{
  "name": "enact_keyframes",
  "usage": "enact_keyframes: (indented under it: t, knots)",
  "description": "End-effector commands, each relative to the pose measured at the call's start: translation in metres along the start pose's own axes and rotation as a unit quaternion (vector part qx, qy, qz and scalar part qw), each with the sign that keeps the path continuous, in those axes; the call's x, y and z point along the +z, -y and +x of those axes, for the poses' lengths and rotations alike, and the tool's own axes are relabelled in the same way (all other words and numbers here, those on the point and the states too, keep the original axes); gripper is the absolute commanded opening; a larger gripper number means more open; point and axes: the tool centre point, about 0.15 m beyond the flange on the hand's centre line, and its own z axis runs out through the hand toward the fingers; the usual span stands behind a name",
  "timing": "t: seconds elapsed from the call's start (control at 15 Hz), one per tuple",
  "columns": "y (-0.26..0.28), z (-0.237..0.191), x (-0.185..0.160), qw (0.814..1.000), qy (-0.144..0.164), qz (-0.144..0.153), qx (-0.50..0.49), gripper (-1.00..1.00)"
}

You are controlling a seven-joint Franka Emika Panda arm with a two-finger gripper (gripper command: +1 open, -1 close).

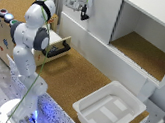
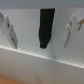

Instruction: Move the door to the left side

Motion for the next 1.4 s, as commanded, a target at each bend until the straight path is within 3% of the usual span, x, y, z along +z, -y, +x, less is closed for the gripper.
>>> enact_keyframes:
  t: [0.0,0.13,0.27,0.53,0.73,0.87,1.07,1.2,1.33]
  knots:
    - [0.016,-0.032,0.017,0.998,0.018,0.001,-0.065,1.00]
    - [0.031,-0.039,0.020,0.992,0.044,0.022,-0.119,1.00]
    - [0.051,-0.042,0.026,0.985,0.054,0.006,-0.162,1.00]
    - [0.097,-0.054,0.030,0.964,0.065,0.036,-0.254,1.00]
    - [0.126,-0.062,0.027,0.946,0.053,0.065,-0.314,1.00]
    - [0.138,-0.057,0.029,0.936,0.058,0.072,-0.339,1.00]
    - [0.157,-0.048,0.022,0.922,0.043,0.081,-0.376,1.00]
    - [0.170,-0.044,0.014,0.914,0.036,0.102,-0.392,1.00]
    - [0.177,-0.042,0.011,0.913,0.024,0.096,-0.395,1.00]
